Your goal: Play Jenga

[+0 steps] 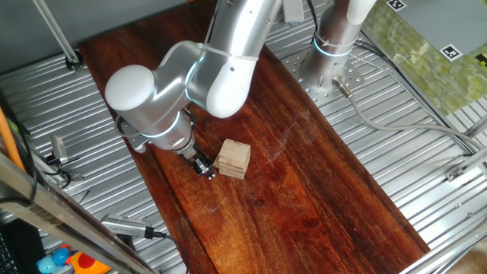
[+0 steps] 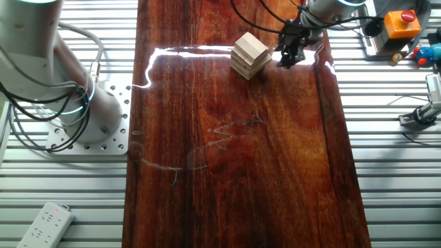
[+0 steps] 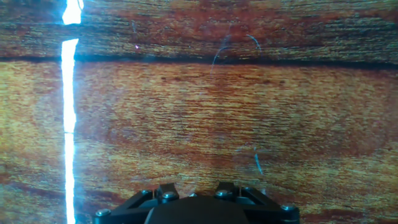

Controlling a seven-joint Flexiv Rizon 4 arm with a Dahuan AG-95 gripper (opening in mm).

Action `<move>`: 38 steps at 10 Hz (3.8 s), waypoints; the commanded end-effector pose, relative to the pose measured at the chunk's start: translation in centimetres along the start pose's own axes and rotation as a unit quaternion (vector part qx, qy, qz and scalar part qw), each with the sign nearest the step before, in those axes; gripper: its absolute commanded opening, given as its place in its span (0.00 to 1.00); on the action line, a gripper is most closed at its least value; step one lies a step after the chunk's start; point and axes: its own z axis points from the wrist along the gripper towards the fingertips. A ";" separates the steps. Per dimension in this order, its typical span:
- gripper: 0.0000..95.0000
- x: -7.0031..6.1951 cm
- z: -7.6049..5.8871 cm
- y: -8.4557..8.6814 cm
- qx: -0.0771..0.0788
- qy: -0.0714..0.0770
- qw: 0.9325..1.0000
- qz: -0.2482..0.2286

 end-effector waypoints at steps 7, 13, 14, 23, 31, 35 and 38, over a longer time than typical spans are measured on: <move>0.40 0.8 0.8 -0.1 0.001 0.001 1.000 -0.004; 0.40 1.0 0.9 -0.3 0.008 -0.003 1.000 -0.007; 0.40 1.0 0.9 -0.4 0.009 -0.004 1.000 -0.008; 0.40 0.9 0.6 -1.9 0.009 -0.001 1.000 -0.019; 0.40 1.0 0.6 -2.9 0.010 -0.002 0.999 -0.031; 0.40 1.0 0.3 -3.6 0.009 -0.002 0.999 -0.036; 0.40 1.0 0.1 -4.1 0.009 -0.003 0.999 -0.041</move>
